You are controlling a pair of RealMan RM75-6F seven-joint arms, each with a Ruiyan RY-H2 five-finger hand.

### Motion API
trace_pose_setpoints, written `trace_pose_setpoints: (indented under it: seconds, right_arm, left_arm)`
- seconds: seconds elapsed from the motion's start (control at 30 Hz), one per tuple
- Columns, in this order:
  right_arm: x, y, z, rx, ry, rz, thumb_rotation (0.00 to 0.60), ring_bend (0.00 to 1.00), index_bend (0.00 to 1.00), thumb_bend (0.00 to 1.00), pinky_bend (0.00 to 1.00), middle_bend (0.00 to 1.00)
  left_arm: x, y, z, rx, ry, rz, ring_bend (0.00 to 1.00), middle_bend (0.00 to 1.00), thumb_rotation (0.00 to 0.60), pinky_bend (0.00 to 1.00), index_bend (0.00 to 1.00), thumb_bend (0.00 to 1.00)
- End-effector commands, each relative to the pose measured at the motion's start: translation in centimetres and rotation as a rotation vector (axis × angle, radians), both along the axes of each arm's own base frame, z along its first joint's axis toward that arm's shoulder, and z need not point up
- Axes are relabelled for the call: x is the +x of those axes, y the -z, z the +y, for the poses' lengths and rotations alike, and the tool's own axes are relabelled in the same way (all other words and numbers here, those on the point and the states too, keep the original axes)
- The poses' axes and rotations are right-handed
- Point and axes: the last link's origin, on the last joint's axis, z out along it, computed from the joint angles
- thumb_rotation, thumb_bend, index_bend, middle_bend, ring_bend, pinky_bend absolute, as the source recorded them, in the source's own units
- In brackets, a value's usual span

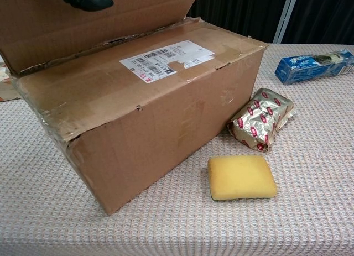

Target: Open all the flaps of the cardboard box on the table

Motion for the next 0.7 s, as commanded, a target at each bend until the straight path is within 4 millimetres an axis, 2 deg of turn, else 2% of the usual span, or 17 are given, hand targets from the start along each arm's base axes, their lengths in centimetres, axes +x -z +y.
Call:
trace_pose_setpoints:
  seconds: [0.03,0.3,0.5,0.7]
  right_arm:
    - [0.1,0.0,-0.1,0.000,-0.002,0.002,0.600,0.00,0.00,0.20,0.00,0.00]
    - [0.4,0.0,-0.2,0.003,-0.004,0.006,0.600,0.00,0.00,0.20,0.00,0.00]
    - [0.5,0.2,-0.2,0.009,-0.004,0.006,0.600,0.00,0.00,0.20,0.00,0.00]
    - [0.7,0.1,-0.2,0.010,-0.005,0.010,0.600,0.00,0.00,0.20,0.00,0.00]
  left_arm:
    - [-0.2,-0.7,0.8,0.048,-0.012,-0.004,0.07,0.03,0.600,0.16,0.00,0.34]
    - [-1.5,-2.2,3.2,0.163,-0.060,0.005,0.07,0.02,0.600,0.16,0.00,0.34]
    - [-3.4,-2.3,5.3,0.265,-0.092,0.037,0.07,0.01,0.600,0.16,0.00,0.34]
    - [-5.4,-3.3,7.7,0.495,-0.122,-0.012,0.07,0.00,0.600,0.16,0.00,0.34]
